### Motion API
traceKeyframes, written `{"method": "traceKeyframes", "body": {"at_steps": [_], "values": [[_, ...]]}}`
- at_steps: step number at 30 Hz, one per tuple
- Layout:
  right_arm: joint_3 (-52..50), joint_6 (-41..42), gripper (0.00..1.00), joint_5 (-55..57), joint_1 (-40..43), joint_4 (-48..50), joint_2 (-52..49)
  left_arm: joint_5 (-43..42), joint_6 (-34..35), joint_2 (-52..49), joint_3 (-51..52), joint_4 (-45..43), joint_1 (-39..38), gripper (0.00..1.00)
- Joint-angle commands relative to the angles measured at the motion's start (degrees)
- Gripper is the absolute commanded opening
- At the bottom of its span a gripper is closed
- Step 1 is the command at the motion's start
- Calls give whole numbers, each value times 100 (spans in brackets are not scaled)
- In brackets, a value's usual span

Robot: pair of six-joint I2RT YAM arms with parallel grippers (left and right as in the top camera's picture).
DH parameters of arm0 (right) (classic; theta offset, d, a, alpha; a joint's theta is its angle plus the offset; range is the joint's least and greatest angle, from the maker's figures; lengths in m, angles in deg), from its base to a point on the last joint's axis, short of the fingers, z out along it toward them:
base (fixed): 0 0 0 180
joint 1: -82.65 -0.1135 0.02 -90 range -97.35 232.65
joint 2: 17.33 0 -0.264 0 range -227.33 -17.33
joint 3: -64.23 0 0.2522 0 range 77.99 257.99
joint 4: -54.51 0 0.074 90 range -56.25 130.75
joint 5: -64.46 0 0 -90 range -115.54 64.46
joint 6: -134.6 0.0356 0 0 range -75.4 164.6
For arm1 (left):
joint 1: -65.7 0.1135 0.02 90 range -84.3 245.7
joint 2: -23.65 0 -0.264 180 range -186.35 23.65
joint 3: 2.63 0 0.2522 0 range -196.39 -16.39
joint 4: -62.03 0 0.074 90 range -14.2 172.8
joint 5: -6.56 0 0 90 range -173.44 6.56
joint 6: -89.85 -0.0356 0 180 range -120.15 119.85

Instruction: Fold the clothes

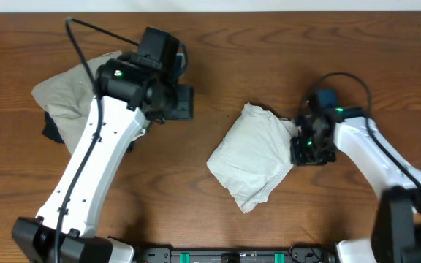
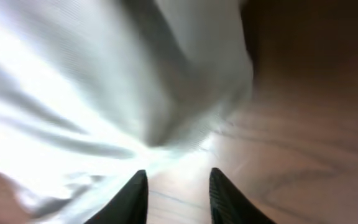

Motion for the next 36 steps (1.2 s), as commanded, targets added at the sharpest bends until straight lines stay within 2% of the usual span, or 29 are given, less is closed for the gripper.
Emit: {"method": "traceKeyframes", "body": {"at_steps": [1,3,6,10,14,19,22,26,29,30,32,35,36], "values": [[48,-155,36,-811,46,168,638,-686,-503,-273,26,-155,-229,61],[46,-2,38,-660,55,264,850,-1091,-756,-509,26,-323,-380,62],[46,813,50,61,160,334,1008,-1814,-1259,-984,26,-562,-584,65],[48,1316,61,234,531,481,1027,-2487,-2002,-1786,26,-734,-822,75],[48,1296,63,-66,1012,599,1027,-2621,-2527,-2557,26,-798,-997,83],[46,964,62,-461,1346,601,1027,-2636,-3091,-3303,26,-981,-1113,83],[48,885,62,-466,1360,573,1027,-3075,-3399,-3620,26,-1082,-1176,81],[46,885,61,-466,1360,555,1027,-3663,-3650,-3832,26,-1121,-1290,58],[46,885,61,-466,1360,555,1027,-3657,-3644,-3832,24,-1113,-1355,57],[46,885,61,-466,1360,553,1027,-3657,-3641,-3816,24,-1088,-1357,59],[46,870,61,-463,1360,538,1027,-3657,-3635,-3777,22,-997,-1329,71],[46,754,60,-463,1360,514,1027,-3657,-3517,-3644,-90,-732,-1158,95],[46,741,60,-448,1360,505,1027,-3657,-3508,-3567,-120,-662,-1093,98]]}}
